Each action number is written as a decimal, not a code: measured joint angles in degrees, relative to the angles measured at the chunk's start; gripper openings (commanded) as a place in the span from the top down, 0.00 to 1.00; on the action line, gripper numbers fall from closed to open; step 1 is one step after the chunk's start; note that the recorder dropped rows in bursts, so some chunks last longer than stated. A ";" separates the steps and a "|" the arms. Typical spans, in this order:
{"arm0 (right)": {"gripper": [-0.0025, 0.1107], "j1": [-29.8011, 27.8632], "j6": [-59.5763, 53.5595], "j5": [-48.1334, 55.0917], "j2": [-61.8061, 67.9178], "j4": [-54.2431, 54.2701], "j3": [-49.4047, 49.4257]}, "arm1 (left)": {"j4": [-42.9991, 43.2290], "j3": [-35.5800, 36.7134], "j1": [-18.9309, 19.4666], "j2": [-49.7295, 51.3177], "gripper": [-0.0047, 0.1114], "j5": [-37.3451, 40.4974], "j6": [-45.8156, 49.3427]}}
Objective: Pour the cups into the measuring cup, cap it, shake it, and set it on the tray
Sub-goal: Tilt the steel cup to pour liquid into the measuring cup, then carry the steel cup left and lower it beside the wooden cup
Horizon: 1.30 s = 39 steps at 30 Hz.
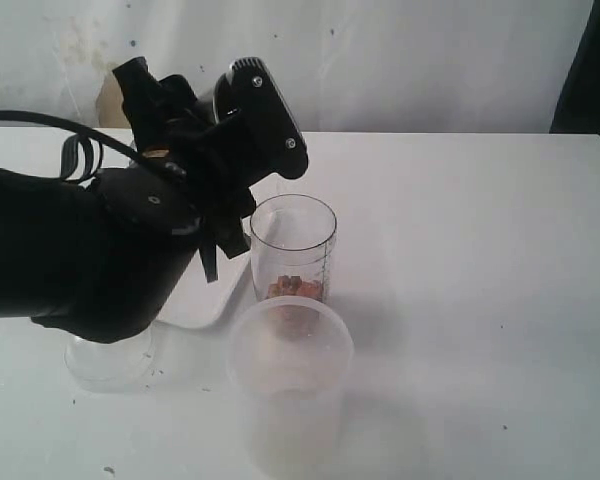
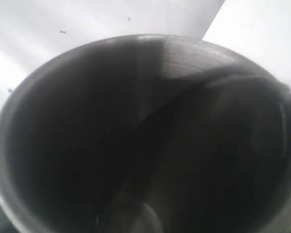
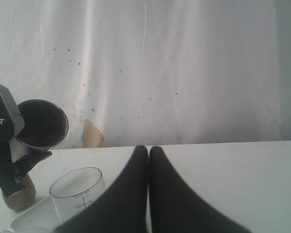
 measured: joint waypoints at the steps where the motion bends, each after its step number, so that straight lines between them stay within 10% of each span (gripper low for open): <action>1: 0.98 0.00 0.00 0.00 0.00 0.00 0.00 | 0.00 0.00 0.00 0.00 0.96 0.00 0.00; 39: 0.98 0.00 0.00 0.00 0.00 0.00 0.00 | 1.63 2.74 0.00 0.00 0.96 -1.21 0.08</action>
